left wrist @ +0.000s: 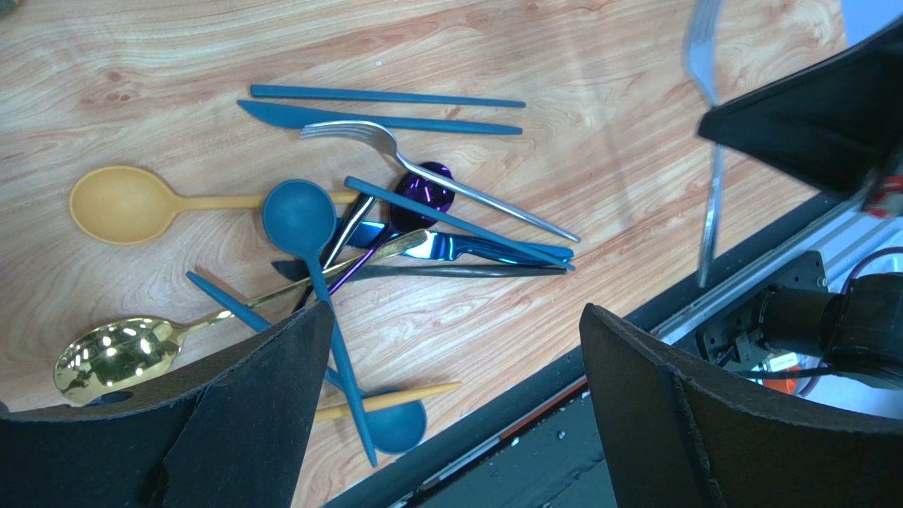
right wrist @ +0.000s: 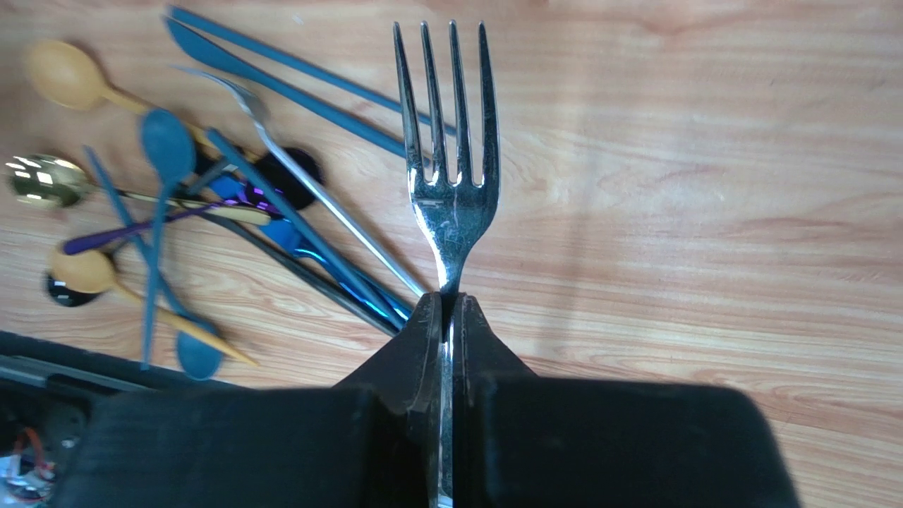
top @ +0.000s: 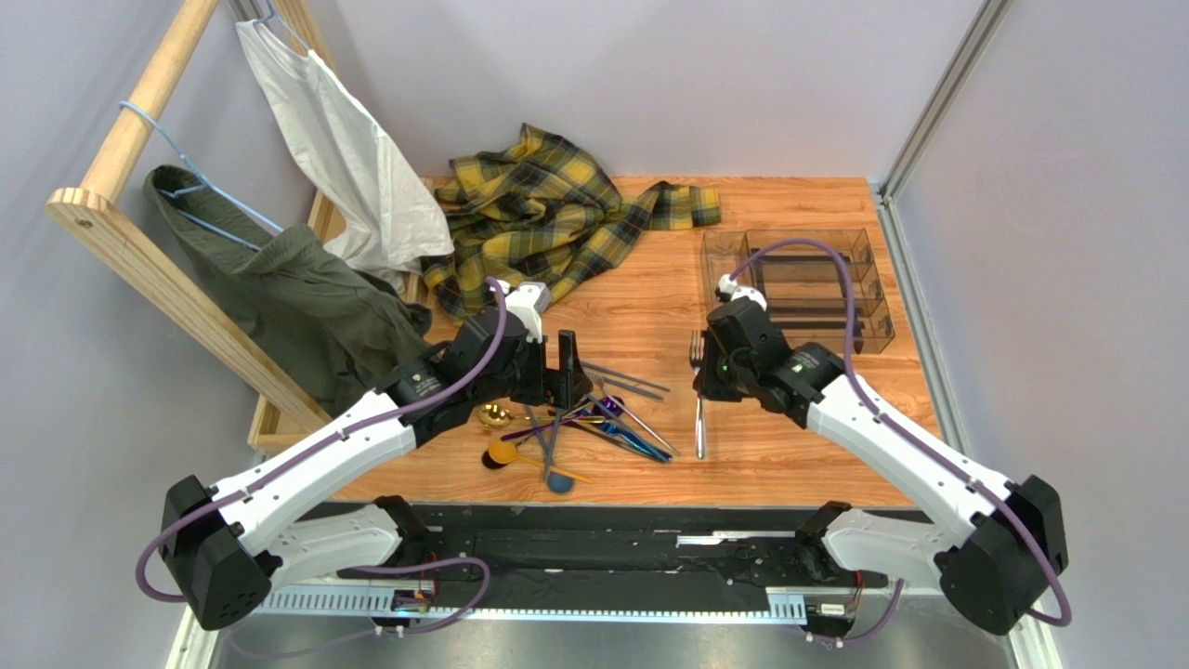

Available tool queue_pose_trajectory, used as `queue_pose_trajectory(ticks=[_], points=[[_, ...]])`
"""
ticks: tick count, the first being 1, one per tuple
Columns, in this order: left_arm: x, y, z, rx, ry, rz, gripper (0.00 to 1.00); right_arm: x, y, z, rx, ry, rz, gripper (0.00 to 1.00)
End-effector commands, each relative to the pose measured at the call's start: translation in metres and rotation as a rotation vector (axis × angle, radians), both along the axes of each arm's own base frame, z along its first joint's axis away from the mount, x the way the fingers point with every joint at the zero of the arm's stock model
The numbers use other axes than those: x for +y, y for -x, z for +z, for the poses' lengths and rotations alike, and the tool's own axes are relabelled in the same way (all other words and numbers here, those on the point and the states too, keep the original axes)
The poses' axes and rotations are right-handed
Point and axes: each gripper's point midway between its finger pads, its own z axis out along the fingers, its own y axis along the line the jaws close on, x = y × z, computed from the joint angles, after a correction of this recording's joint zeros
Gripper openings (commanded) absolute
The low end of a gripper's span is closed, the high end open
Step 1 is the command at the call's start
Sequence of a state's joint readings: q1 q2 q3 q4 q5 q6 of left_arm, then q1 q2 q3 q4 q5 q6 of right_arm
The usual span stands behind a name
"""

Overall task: Sort the eating utensils into containers
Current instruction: Pick up the fork from the corner of the board, then place the fork in the storage box.

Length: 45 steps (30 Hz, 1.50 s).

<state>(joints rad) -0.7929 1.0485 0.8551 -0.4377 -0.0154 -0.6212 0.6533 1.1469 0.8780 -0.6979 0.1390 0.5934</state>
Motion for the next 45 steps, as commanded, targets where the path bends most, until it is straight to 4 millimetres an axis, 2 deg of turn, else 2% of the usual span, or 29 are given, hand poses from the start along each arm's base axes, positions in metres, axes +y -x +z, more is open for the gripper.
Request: queue_pose_trajectory(ticks=[1,5,9,13,18,26,30,37,38,43,45], points=[[-0.001,0.000,0.004,-0.017,0.012,-0.013,0.95,-0.005,-0.009,0.052,-0.122,-0.031,-0.023,0.00],[-0.001,0.001,0.002,-0.014,0.010,-0.012,0.95,-0.012,-0.012,0.085,-0.198,-0.053,-0.054,0.00],[-0.003,-0.001,0.000,-0.020,0.016,-0.013,0.95,-0.022,-0.014,0.104,-0.270,-0.063,-0.092,0.00],[-0.005,0.001,-0.001,-0.005,0.013,-0.032,0.95,-0.033,-0.017,0.113,-0.309,-0.029,-0.118,0.00],[-0.003,0.001,-0.004,-0.003,0.009,-0.018,0.95,-0.035,-0.028,0.120,-0.326,0.031,-0.107,0.00],[0.000,0.005,-0.008,0.001,0.011,-0.016,0.95,-0.046,-0.064,0.137,-0.350,0.111,-0.160,0.00],[0.006,0.000,-0.009,-0.015,-0.009,0.018,0.95,-0.053,-0.085,0.144,-0.363,0.159,-0.187,0.00],[0.007,0.000,-0.012,-0.015,-0.023,0.010,0.95,-0.069,-0.130,0.139,-0.336,0.204,-0.253,0.00],[0.007,0.000,-0.013,-0.015,-0.027,0.010,0.95,-0.079,-0.137,0.138,-0.330,0.205,-0.281,0.00],[0.017,0.000,-0.020,-0.016,-0.075,0.030,0.95,-0.092,-0.170,0.120,-0.292,0.206,-0.326,0.00],[0.025,-0.001,-0.021,-0.018,-0.108,0.053,0.96,-0.097,-0.177,0.118,-0.287,0.217,-0.336,0.00]])
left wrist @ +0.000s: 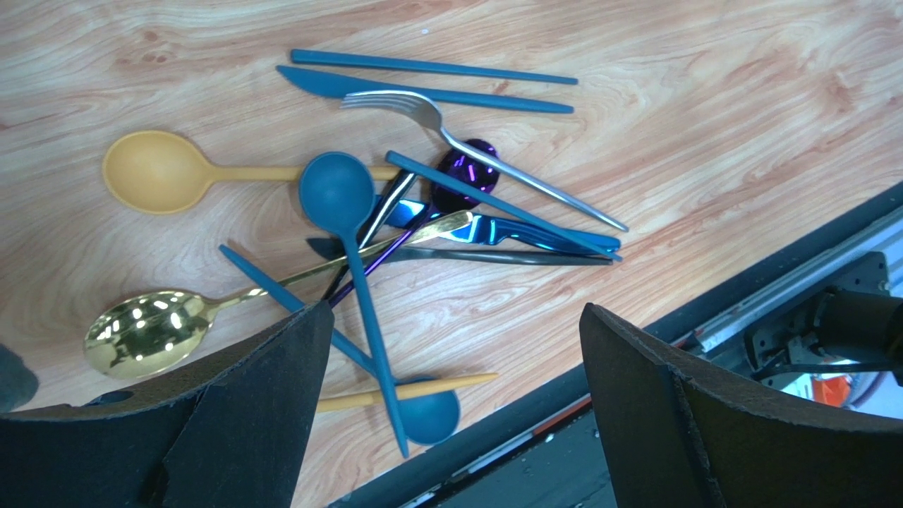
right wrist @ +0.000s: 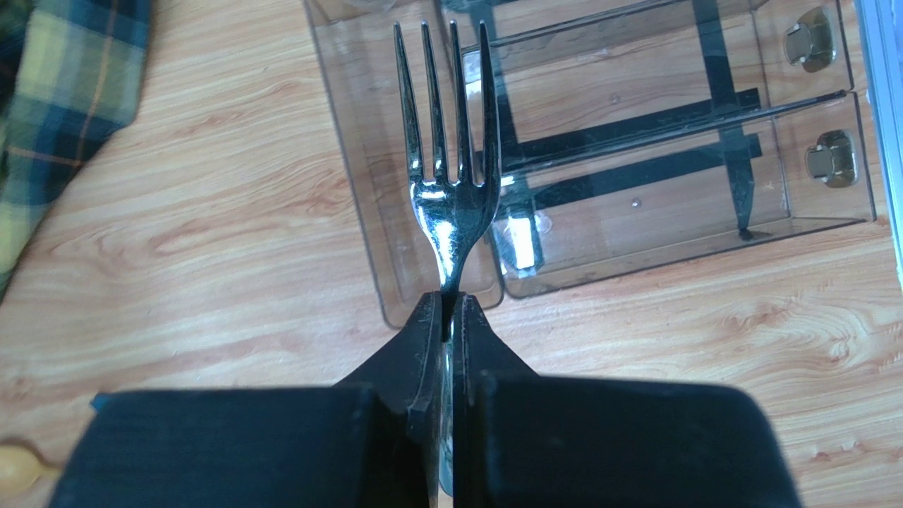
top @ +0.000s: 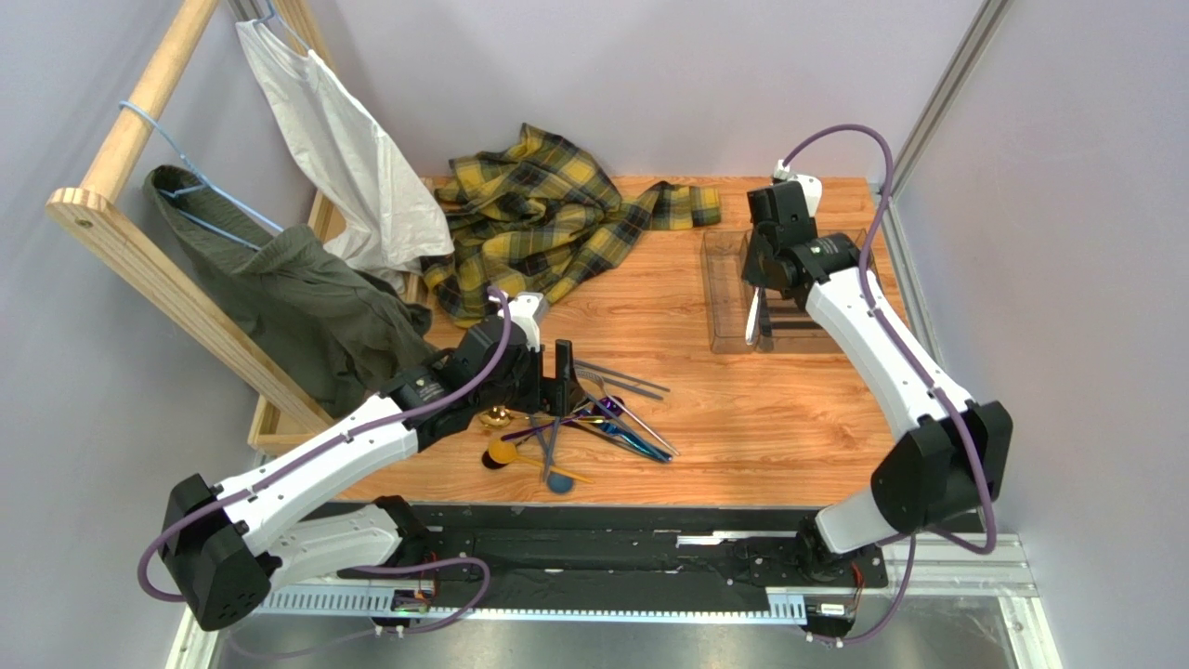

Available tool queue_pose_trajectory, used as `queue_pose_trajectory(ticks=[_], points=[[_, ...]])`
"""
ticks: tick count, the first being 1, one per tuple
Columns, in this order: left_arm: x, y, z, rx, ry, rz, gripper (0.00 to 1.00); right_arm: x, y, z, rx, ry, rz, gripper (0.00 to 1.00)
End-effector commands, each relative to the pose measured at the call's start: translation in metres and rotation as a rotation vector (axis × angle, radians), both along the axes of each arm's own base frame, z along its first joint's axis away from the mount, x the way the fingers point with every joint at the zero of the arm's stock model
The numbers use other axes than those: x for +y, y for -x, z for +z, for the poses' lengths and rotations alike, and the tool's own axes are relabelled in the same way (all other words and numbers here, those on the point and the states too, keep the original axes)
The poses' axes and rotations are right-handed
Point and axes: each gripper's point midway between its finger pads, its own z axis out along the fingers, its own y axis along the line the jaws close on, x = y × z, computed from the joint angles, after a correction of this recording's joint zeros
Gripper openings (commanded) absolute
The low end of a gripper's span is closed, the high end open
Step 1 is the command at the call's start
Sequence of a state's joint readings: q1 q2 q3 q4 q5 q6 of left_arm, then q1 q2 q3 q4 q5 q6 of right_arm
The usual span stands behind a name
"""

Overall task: Sort the eating utensils into containers
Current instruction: Place the fork in the storage box.

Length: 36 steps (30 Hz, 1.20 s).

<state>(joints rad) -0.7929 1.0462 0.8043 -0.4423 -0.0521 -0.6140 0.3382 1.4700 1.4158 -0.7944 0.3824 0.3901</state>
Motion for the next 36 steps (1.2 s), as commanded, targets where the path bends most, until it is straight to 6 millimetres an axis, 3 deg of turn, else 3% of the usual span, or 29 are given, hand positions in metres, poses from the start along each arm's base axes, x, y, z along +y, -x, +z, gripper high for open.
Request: queue_pose_trajectory(ticks=[1,7,25,36], points=[[0.016,-0.003,0.000,-0.037,-0.062,0.029,0.96,-0.002,-0.035,0.022,-0.083,-0.008,-0.011,0.00],[0.024,-0.002,0.000,-0.045,-0.094,0.042,0.96,0.002,-0.048,0.015,-0.069,-0.004,0.001,0.00],[0.036,-0.003,0.000,-0.075,-0.141,0.052,0.96,0.007,-0.103,-0.048,0.053,0.106,-0.007,0.00],[0.040,0.000,-0.007,-0.058,-0.146,0.070,0.96,0.013,-0.098,-0.094,0.164,0.091,0.006,0.00]])
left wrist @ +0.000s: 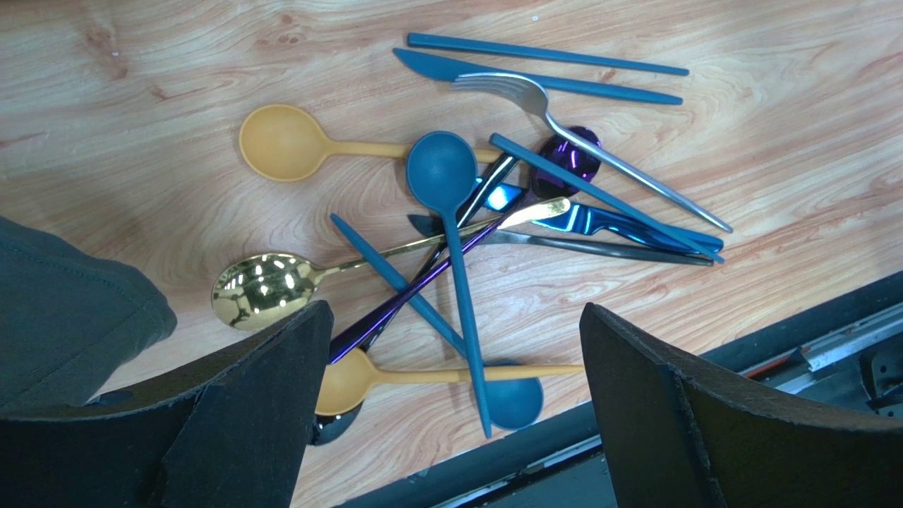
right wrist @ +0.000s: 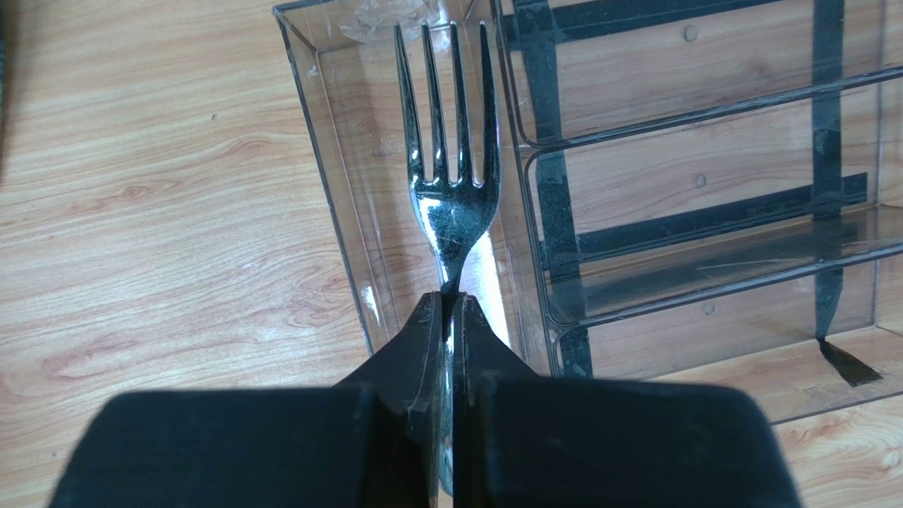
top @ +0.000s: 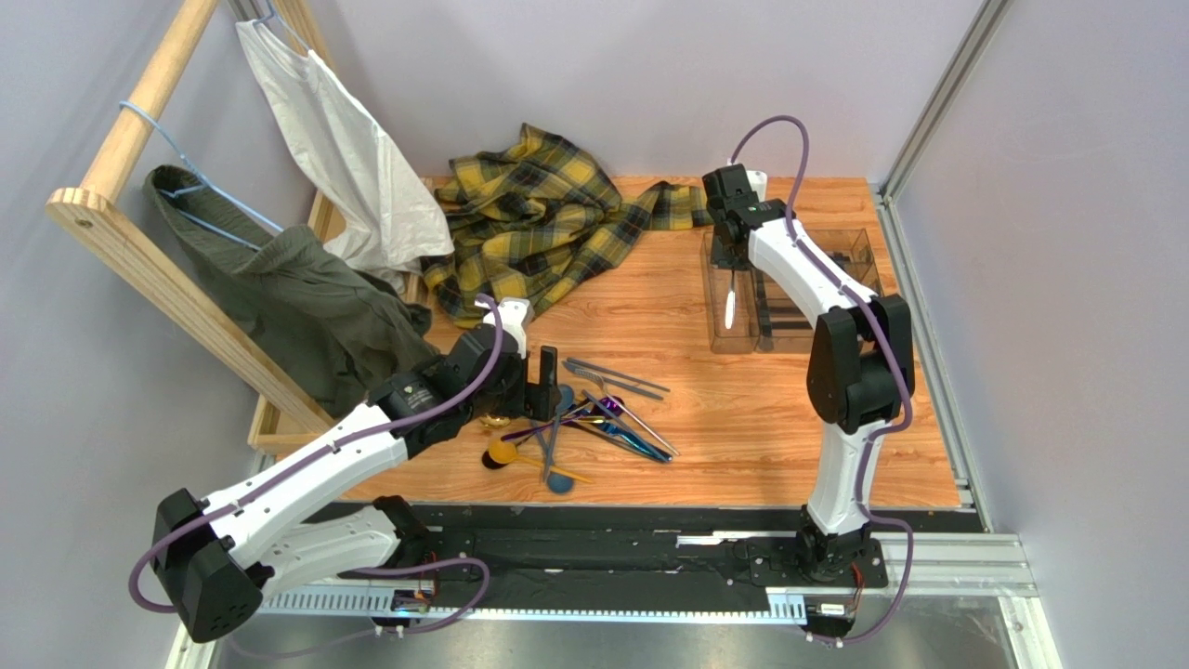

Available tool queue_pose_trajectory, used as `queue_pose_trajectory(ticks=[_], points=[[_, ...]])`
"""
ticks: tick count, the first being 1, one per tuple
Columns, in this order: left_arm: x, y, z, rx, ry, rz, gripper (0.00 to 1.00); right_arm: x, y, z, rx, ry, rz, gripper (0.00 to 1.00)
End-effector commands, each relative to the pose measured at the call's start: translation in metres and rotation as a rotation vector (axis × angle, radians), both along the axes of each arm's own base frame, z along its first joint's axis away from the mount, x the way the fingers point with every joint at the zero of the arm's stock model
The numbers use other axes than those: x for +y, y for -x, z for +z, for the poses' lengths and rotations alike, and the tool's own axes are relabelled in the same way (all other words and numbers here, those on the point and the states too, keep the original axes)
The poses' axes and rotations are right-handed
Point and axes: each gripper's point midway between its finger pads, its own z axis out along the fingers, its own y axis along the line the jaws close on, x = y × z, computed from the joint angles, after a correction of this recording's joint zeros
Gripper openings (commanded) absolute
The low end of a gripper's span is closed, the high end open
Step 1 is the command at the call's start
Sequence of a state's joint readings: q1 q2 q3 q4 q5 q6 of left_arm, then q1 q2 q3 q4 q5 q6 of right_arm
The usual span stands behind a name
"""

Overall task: Sort the eating utensils into containers
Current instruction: Place the fork in the storage box.

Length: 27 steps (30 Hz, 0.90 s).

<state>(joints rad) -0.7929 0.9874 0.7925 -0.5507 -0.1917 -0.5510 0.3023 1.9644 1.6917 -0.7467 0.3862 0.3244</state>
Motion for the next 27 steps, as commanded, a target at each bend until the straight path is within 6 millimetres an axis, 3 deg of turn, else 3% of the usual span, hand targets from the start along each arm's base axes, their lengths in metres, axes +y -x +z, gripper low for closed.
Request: queue_pose_trajectory(ticks=[1,6,19,27], points=[[0.003,0.001,0.000,-0.008,0.003,0.005,0.96,0.001,-0.003,-0.001,-0.001,-0.008,-0.005,0.00],[0.004,0.003,0.001,-0.016,0.011,0.006,0.96,0.000,0.008,-0.016,0.044,-0.002,0.002,0.00],[0.004,0.005,0.006,-0.004,0.028,0.015,0.96,-0.003,0.022,-0.029,0.102,-0.009,0.034,0.03],[0.006,0.007,0.008,-0.011,0.041,0.021,0.96,-0.003,0.018,-0.009,0.063,-0.017,0.051,0.25]])
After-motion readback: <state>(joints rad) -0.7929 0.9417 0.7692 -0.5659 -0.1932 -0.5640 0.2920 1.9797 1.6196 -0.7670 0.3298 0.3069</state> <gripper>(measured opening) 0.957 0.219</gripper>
